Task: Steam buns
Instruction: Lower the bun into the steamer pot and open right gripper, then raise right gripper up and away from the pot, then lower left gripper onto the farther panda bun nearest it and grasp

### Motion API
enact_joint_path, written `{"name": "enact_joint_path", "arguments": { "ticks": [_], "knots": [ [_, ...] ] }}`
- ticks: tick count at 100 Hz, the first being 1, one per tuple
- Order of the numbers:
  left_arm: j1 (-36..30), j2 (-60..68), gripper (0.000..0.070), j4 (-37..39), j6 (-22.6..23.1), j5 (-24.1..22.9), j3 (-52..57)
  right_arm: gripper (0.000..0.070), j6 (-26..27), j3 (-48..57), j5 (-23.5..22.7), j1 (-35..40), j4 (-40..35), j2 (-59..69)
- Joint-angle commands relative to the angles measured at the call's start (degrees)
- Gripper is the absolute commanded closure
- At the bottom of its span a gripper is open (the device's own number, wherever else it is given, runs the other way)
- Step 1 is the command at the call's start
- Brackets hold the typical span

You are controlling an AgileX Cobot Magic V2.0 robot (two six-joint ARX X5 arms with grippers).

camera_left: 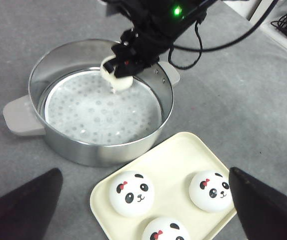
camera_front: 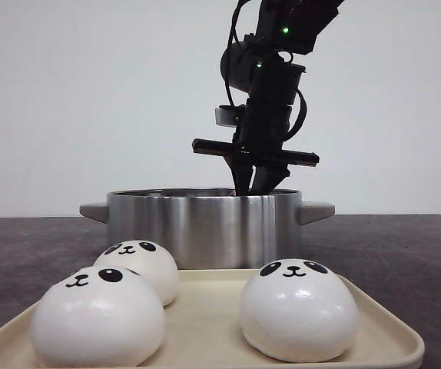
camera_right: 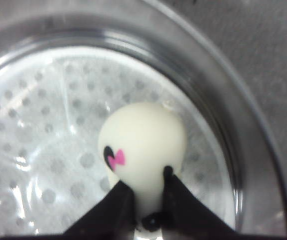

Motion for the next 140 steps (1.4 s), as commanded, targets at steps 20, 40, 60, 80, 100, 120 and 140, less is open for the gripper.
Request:
{"name": "enact_joint_path", "arguments": {
  "ticks": [20,40,60,80,100,120,140],
  "knots": [
    [-0.5,0.3,0.0,0.4,0.9,-0.2,0.8,0.0487,0.7,1.3,0.2,0.4,0.3,1.6],
    [-0.5,0.3,0.0,0.4,0.9,-0.2,0.8,0.0416,0.7,1.3,0.2,0.4,0.1,1.6],
    [-0.5,0.3,0.0,0.3,0.9,-0.2,0.8,0.0413,0.7,1.5,0.0,0.5,0.9,1.6],
    [-0.5,0.3,0.0,-0.3,0.3,-0.1,0.8,0.0414,-0.4,7.5,-2.0,0.6,-1.5,0.2],
    [-0.5,1.7,0.0,-1.7,-7.1,0.3,0.8,0.0479,-9.2,13.1,-0.8,2.5,-3.5,-8.6],
    [-1.9,7.3,0.0,-2.4,-14.3,5.3,0.8,0.0698,-13.2,13.1,0.8,4.2,-3.8,-24.6],
    [-7.1,16.5,0.0,-2.6,-19.0,0.9,0.8,0.0698,-22.0,13.1,6.3,6.6,-8.7,-39.9]
  ]
}}
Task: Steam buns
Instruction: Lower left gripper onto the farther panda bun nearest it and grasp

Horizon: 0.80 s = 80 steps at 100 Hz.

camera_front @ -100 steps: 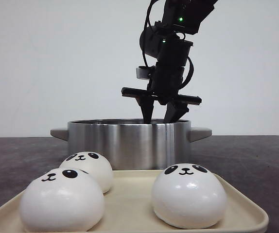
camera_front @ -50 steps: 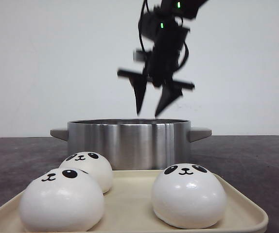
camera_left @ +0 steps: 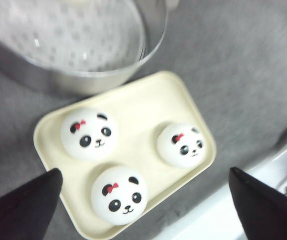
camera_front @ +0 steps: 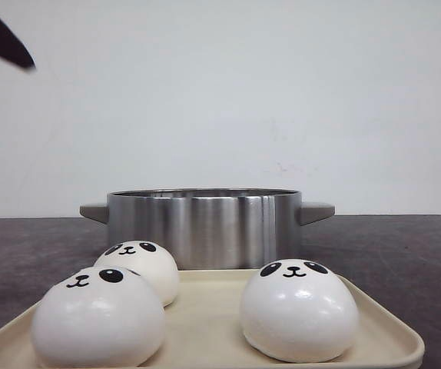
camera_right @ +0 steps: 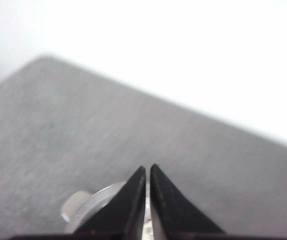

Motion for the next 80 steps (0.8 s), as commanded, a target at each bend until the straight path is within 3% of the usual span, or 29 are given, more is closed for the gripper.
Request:
{"name": "enact_joint_path", "arguments": {
  "ticks": [1,9,27,43,70,80],
  "knots": [
    [-1.6,2.8,0.0,0.4,-3.4,-2.4,0.8,0.0698,-5.6,1.2,1.2,1.0,-3.0,-3.5],
    [-3.3,6.9,0.0,1.0,-4.5,-4.6,0.8,0.0698,-6.6,1.2,1.2,1.4,-7.6,-8.8],
    [-5.9,16.0,0.0,3.3,-6.0,-4.9,0.8,0.0698,-6.6,1.2,1.4,1.3,-15.9,-19.5],
    [-6.5,23.4,0.0,7.0,-7.4,-5.4,0.8,0.0698,-6.6,1.2,1.4,1.3,-17.4,-27.0],
    [-5.7,31.4,0.0,10.7,-10.1,-12.9,0.8,0.0698,-4.5,1.2,1.5,1.3,-19.5,-36.8],
    [-4.8,33.3,0.0,11.7,-10.5,-13.6,0.8,0.0699,-3.6,1.2,3.8,1.3,-21.4,-38.5]
  ]
}}
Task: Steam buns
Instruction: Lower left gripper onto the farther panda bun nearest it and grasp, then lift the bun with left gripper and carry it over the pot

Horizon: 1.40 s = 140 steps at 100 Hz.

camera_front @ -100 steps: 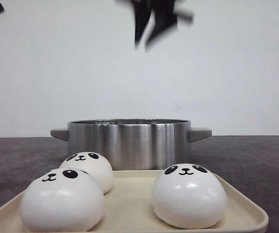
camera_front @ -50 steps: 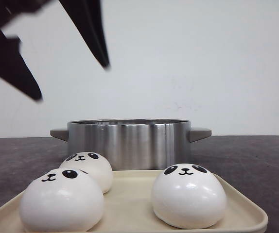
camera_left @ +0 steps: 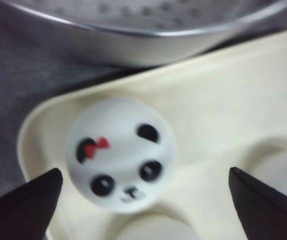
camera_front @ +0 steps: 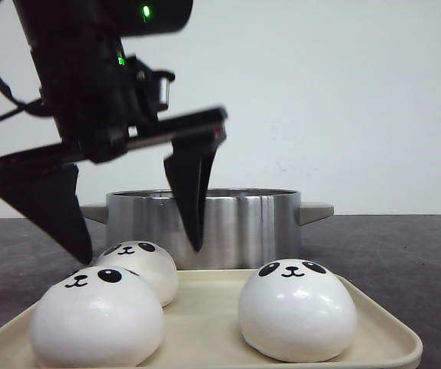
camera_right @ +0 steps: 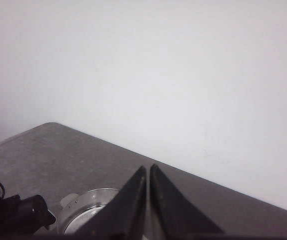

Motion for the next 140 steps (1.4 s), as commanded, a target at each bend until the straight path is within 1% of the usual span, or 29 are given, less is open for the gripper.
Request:
{"name": "enact_joint_path", "arguments": {
  "ticks": [1,8,11,20,25,31,32,34,37,38,40,48,49,62,70,81,86,106,111,117,122,127,134,140],
  "knots": [
    [0.2,1.8,0.0,1.1,-1.1,-0.5,0.8,0.0698,1.4,1.1,1.5,0.3,-0.8,0.2],
    [0.6,3.0,0.0,2.1,-1.6,-0.4,0.8,0.0698,1.5,1.1,3.0,0.3,-2.6,-0.2],
    [0.7,3.5,0.0016,2.3,-2.1,-0.4,0.8,0.0698,1.6,1.1,3.7,0.3,-3.6,-0.3],
    [1.2,4.9,0.0142,2.3,-2.5,-0.3,0.8,0.0698,2.2,1.1,4.4,0.3,-5.6,-0.3],
    [1.4,5.4,0.0181,2.3,-2.5,-0.3,0.8,0.0698,2.8,1.1,4.3,0.3,-6.2,-0.3],
    [1.6,6.0,0.0252,2.0,-2.6,0.3,0.8,0.0699,3.1,1.1,4.3,0.3,-6.2,-0.3],
    [1.6,6.2,0.028,1.9,-2.6,0.5,0.8,0.0698,3.2,1.1,4.3,0.3,-6.2,-0.3],
    [1.7,6.4,0.0305,1.8,-2.6,0.8,0.8,0.0698,3.2,1.1,4.3,0.3,-6.2,-0.3],
    [1.7,6.7,0.0371,1.7,-2.6,1.3,0.8,0.0698,3.2,1.1,4.4,0.3,-6.2,-0.3],
    [1.7,6.8,0.041,1.6,-2.6,1.6,0.8,0.0698,3.2,1.1,4.4,0.3,-6.2,-0.3],
    [1.7,6.9,0.0449,1.5,-2.5,1.7,0.8,0.0698,3.2,1.1,4.4,0.3,-6.2,-0.3],
    [1.7,7.1,0.0687,1.5,-2.5,2.2,0.8,0.0699,3.2,1.1,4.4,0.3,-6.2,-0.3],
    [1.7,7.1,0.07,1.5,-2.5,2.2,0.8,0.0698,3.2,1.1,4.4,0.3,-6.2,-0.3],
    [1.7,7.0,0.07,1.5,-2.4,2.9,1.0,0.0698,3.3,1.1,4.8,0.3,-6.2,-0.3],
    [1.7,6.2,0.07,0.9,-1.5,6.0,1.7,0.0698,3.3,1.1,4.8,0.3,-6.2,-0.3],
    [1.0,4.0,0.07,-1.2,1.1,10.1,3.9,0.0698,3.3,1.1,4.8,0.3,-6.2,-0.3],
    [0.4,2.5,0.07,-2.2,1.7,10.9,5.2,0.0698,3.3,1.1,4.8,0.3,-6.2,-0.3],
    [-2.3,-3.9,0.0699,-3.7,4.1,10.7,13.4,0.0698,3.3,1.1,4.8,0.3,-6.2,-0.2],
    [-2.4,-4.7,0.0698,-3.7,5.4,9.5,16.3,0.0698,3.3,1.0,4.8,0.3,-6.2,-0.2],
    [-2.3,-4.7,0.0698,-3.9,7.1,6.6,20.1,0.0698,3.3,1.0,4.8,0.3,-6.2,-0.2],
    [-1.6,-4.3,0.0697,-3.9,8.8,3.7,23.1,0.0698,3.3,1.0,4.8,0.3,-6.2,-0.2],
    [-0.2,-3.7,0.0697,-3.9,10.7,2.1,25.9,0.0698,3.3,1.0,4.8,0.3,-6.2,-0.2],
    [2.6,-2.0,0.0697,-3.9,12.2,1.9,29.1,0.0699,3.3,1.0,4.8,0.3,-6.2,-0.2],
    [5.3,0.0,0.0697,-4.2,12.9,2.6,31.5,0.0698,3.3,1.0,4.8,0.3,-6.2,-0.2]
  ]
}}
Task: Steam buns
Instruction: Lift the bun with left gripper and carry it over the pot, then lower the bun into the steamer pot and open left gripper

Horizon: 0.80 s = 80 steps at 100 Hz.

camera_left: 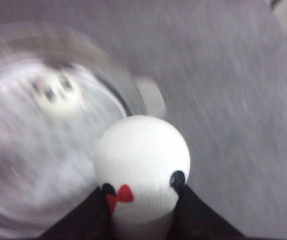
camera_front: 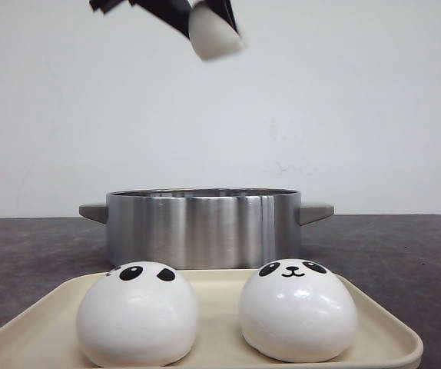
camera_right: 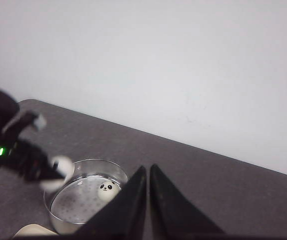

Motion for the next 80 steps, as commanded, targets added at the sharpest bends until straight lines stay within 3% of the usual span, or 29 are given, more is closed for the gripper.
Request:
{"name": "enact_joint_path", "arguments": {
  "ticks": [1,21,34,80],
  "knots": [
    [2.3,3.5,0.0697,-0.3,3.0,0.2,2.7,0.0698,1.0,1.2,0.3,0.3,0.5,0.5],
    [10.3,12.3,0.0697,-2.0,4.6,2.1,9.0,0.0698,1.0,1.2,0.4,0.3,0.2,0.5],
    [13.0,18.9,0.0697,-3.4,4.4,4.3,12.8,0.0698,1.0,0.5,2.8,0.3,0.0,0.5],
    [14.0,35.8,0.0697,-7.0,5.0,4.4,21.5,0.0698,2.6,-4.2,4.5,0.3,-0.6,0.5]
  ]
}}
